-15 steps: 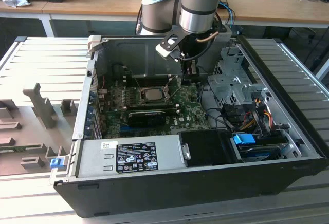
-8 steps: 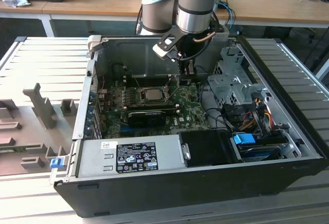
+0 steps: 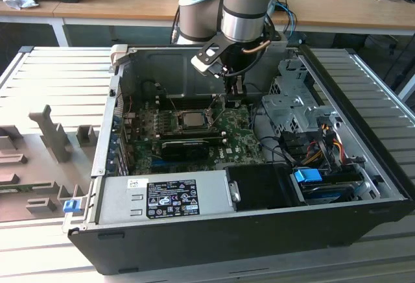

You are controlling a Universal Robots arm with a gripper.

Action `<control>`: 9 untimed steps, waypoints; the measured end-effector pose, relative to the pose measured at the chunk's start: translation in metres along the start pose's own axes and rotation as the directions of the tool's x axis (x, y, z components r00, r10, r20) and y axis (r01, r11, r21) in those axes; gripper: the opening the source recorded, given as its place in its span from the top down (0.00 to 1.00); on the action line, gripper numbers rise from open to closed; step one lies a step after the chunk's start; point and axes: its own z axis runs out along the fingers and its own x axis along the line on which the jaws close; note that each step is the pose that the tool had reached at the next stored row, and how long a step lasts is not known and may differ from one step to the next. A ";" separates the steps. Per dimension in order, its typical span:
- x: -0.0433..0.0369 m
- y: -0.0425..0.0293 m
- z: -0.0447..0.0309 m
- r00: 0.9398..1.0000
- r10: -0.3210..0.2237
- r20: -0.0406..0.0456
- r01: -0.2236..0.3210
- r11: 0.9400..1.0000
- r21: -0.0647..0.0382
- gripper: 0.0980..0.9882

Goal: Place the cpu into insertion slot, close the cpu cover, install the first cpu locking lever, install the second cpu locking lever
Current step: 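Close the cpu cover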

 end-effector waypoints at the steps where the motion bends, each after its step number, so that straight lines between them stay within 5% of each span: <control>1: 0.0000 -0.0002 0.0000 1.000 0.000 0.000 0.000 1.000 0.000 0.99; 9: 0.0000 -0.0011 0.0000 1.000 0.000 0.000 0.000 1.000 0.000 0.99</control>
